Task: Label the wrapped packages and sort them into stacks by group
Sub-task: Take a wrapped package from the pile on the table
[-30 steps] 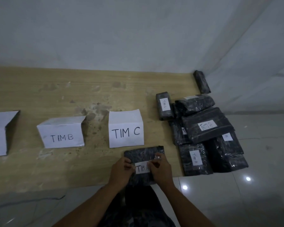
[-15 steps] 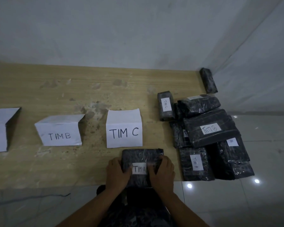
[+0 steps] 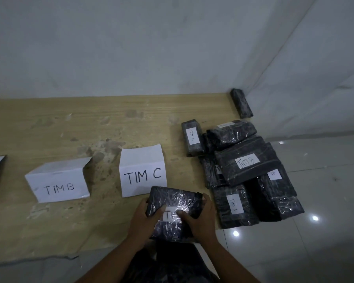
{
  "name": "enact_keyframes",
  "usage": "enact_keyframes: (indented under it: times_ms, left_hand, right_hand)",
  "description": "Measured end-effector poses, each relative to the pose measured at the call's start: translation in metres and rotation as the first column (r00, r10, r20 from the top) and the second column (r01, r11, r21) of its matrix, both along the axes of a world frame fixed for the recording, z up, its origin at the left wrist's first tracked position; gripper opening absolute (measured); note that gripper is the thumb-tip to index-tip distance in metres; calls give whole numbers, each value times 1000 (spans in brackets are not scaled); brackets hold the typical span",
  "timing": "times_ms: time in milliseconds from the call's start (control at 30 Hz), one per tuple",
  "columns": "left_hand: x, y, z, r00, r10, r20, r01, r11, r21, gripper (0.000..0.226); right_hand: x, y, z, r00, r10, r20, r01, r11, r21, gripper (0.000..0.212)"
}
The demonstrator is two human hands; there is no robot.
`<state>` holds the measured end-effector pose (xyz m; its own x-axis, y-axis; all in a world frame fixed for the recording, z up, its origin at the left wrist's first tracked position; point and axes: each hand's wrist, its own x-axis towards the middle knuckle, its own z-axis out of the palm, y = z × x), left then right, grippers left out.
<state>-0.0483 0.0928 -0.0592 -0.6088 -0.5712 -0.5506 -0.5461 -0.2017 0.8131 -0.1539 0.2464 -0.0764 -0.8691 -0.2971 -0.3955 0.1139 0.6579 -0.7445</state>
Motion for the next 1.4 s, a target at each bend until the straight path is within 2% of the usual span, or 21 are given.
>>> enact_keyframes:
  times_ms: [67,167,267,333,400,467,533,567,633,733,800,867,933,1067,1200,1300,1400]
  left_hand:
    - [-5,-4,3,1000,-17,-26,17,1000,3,24]
    - [-17,-6,8,996,-55,-64,56,998,-1,15]
    - [-31,-2,14,992,-100,-79,99,995,-25,13]
    - [-37,-1,17,991,-106,-75,108,994,14,26]
    - [-44,-1,16,989,-135,-60,138,990,42,50]
    - [-49,-3,15,986,-161,-41,161,987,17,58]
    - [-60,-5,18,983,-182,-36,181,983,-22,44]
    - [-65,-5,21,980,-195,-41,194,980,-40,34]
    - [-75,-8,24,974,-226,-31,223,971,-85,21]
    - [-88,-13,26,963,-271,4,267,948,-170,28]
    - [-98,-16,29,952,-305,-10,294,924,-245,18]
    - [-110,-15,30,953,-301,-17,284,914,-291,26]
    - [-123,-13,32,966,-258,-8,243,921,-305,38]
    - [-148,-8,27,952,-307,-17,278,881,-382,40]
    - [-161,-2,15,950,-307,50,306,897,-320,50]
    - [-160,9,16,949,-305,81,315,925,-211,35]
    - [-153,15,8,926,-361,115,374,917,-135,43]
  right_hand:
    - [-6,3,4,999,-40,11,41,993,-114,97]
    - [-16,12,3,997,-50,62,60,983,-171,108]
    - [-17,19,5,989,-57,137,89,968,-235,101]
    - [-15,17,4,989,-105,99,123,973,-194,92]
    - [-15,17,8,983,-172,66,181,972,-153,78]
    - [-17,14,14,974,-212,75,221,963,-152,79]
    - [-22,18,14,971,-228,79,238,958,-163,92]
    - [-24,20,14,973,-217,75,227,959,-168,91]
    - [-30,25,12,975,-210,75,220,961,-167,79]
    - [-37,34,17,975,-211,64,220,957,-188,54]
    - [-41,41,21,977,-206,49,211,956,-203,29]
    - [-43,47,24,978,-204,47,209,950,-231,18]
    - [-42,51,25,973,-219,68,229,940,-253,16]
    - [-41,57,22,964,-258,56,264,923,-279,15]
    - [-38,58,20,962,-272,25,269,929,-254,16]
    - [-39,60,14,959,-284,6,279,938,-205,19]
    - [-42,61,17,961,-274,-36,267,953,-147,29]
